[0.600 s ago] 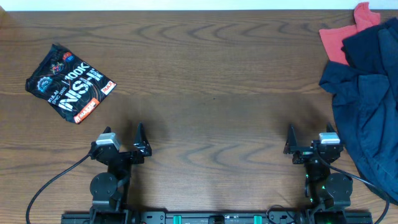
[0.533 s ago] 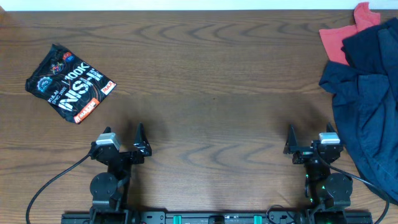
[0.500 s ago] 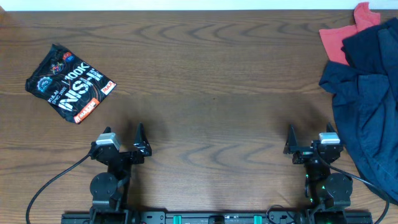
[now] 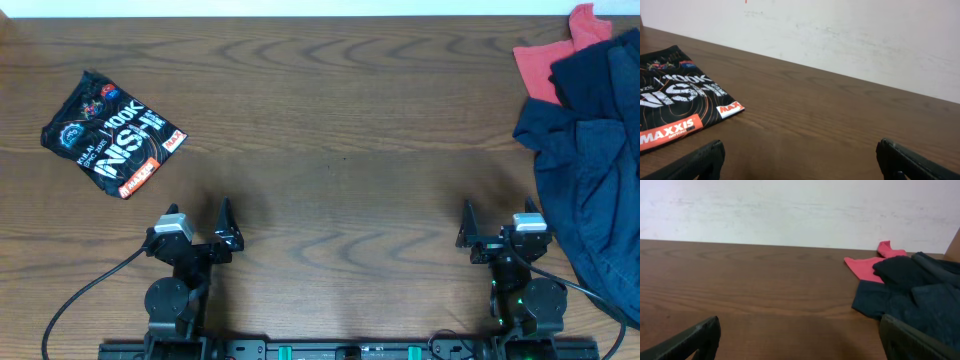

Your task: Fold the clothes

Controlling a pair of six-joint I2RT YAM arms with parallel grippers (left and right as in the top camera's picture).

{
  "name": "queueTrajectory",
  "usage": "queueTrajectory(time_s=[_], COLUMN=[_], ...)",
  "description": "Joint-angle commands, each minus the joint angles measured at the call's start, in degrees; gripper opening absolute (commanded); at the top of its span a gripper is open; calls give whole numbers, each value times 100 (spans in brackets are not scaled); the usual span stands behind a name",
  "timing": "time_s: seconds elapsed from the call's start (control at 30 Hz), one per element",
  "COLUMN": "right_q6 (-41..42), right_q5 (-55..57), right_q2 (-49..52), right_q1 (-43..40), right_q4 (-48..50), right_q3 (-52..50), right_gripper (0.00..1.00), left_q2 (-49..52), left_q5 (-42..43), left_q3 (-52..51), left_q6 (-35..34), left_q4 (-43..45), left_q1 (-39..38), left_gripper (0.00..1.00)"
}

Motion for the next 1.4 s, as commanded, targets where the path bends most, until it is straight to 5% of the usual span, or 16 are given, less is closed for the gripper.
queueTrajectory(time_s=[0.0,1.37], right_q6=[-103,243], right_q5=[-20,-151], right_q2=[-4,-2], right_q1=[-55,-55], right_q4=[-24,-52], right_q3=[-4,271], right_gripper=[99,99], left_q2=[-39,-17], left_q5=[-11,153], left_q3=[-129,-26], left_q6=[72,48], left_q4=[-166,-210], left_q1=[-24,-24], left_gripper=[98,98])
